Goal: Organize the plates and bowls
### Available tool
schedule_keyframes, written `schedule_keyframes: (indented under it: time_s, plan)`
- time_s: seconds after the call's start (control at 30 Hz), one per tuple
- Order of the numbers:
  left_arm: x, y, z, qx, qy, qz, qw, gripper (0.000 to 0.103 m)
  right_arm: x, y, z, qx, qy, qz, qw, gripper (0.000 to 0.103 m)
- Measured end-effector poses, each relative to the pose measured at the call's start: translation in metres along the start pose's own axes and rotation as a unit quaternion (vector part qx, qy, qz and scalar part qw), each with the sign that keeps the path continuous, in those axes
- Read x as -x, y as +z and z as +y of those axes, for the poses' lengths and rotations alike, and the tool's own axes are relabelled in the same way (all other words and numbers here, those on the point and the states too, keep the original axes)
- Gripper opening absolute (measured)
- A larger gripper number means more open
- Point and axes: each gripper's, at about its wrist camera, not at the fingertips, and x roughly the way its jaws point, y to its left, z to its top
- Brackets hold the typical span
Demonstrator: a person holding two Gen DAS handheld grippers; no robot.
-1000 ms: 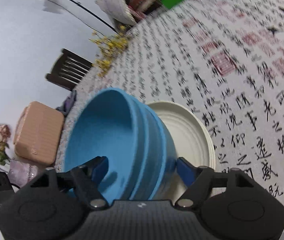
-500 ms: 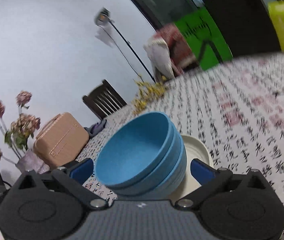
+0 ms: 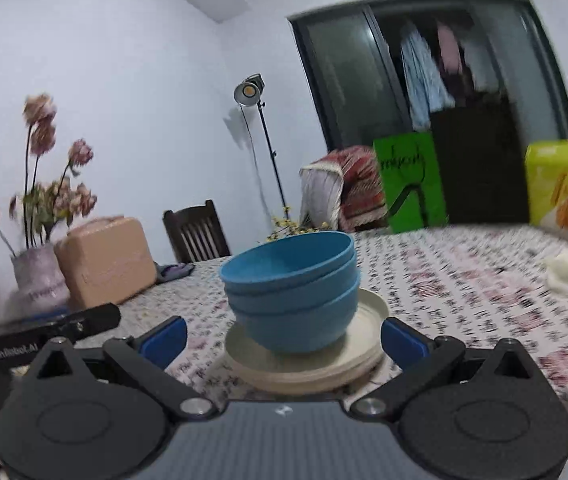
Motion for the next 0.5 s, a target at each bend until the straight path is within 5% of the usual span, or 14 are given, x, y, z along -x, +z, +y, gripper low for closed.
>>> schedule_keyframes:
  time_s: [0.5]
  plan:
    - [0.068,-0.066,0.004,-0.018,-0.017,0.000,0.9997,0.103,0.076,-0.062,0.032,0.036,-0.034,0.000,0.999,0.103]
